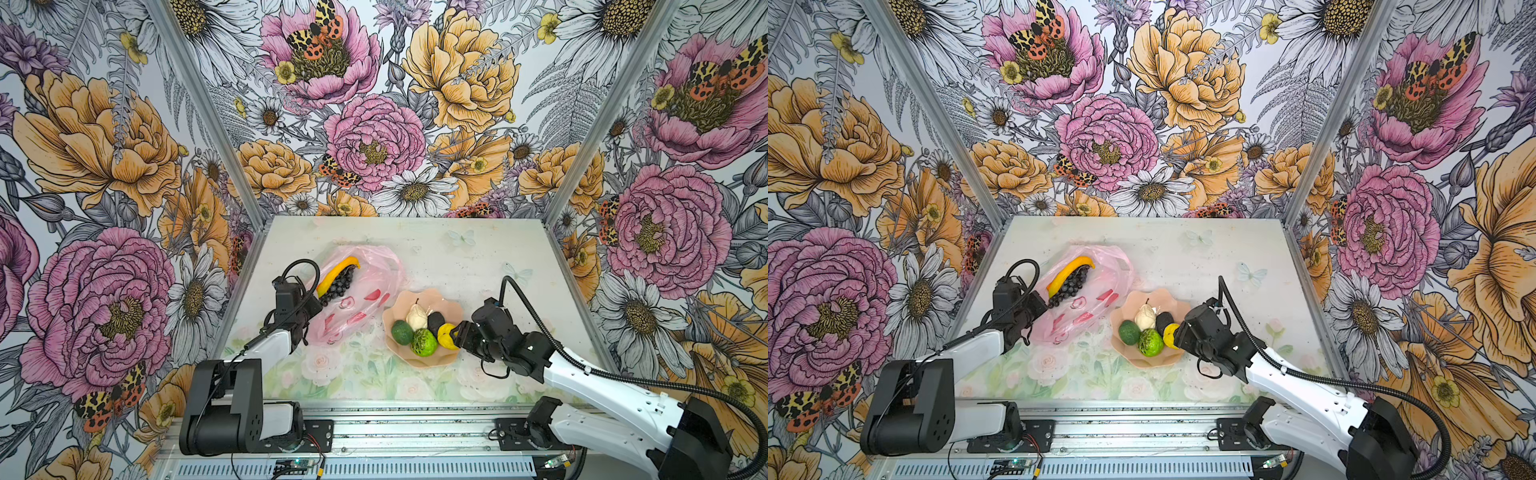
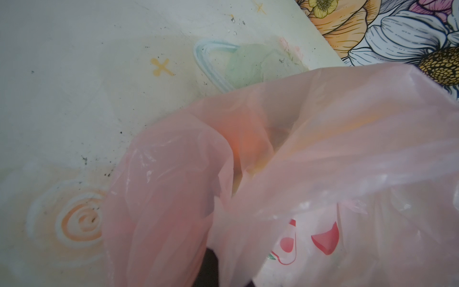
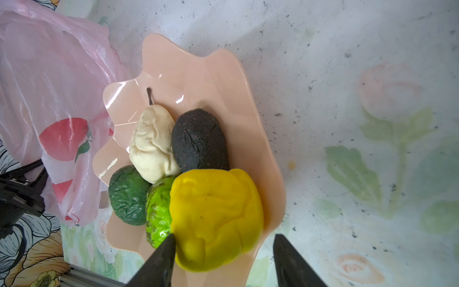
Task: Take fruits out of the plastic bag
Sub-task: Place the fruit on the plate, then rotate the plastic bag at the center of the table.
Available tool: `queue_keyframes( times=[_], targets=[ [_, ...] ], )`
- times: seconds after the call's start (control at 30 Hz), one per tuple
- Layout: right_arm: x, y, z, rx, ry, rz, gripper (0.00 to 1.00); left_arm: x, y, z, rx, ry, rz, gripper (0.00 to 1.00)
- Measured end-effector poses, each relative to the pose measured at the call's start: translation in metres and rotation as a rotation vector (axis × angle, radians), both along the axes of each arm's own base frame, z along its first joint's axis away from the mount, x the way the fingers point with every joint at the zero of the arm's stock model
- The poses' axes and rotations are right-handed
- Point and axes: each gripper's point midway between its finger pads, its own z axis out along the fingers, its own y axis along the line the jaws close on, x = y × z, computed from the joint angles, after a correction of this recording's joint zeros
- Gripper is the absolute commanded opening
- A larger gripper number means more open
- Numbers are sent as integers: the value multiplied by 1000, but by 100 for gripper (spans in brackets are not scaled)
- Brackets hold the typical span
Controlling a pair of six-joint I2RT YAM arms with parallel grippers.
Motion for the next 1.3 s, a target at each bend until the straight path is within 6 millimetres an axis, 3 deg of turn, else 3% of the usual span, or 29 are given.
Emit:
queue_keyframes(
  times=[0.33,0.73,0.93,1.1,1.2,1.3],
  targets=[
    [16,-5,5,-53,-20,-9,54,0,0,0,0,-1,0,0],
    [25,-3,15,-74,-50,19,55,0,-1,1,3,-4,-8,0],
    [39,4,45,-78,-125,47,58,0,-1,1,3,-4,-9,0],
    [68,36,86,-115,-230,109,61,-6,-5,5,19,3,-16,0],
    [83,72,100,-136,-275,181,61,-12,-8,9,33,11,-19,0],
    [96,111,102,-147,-294,255,61,-21,-7,13,37,7,-7,0]
  ],
)
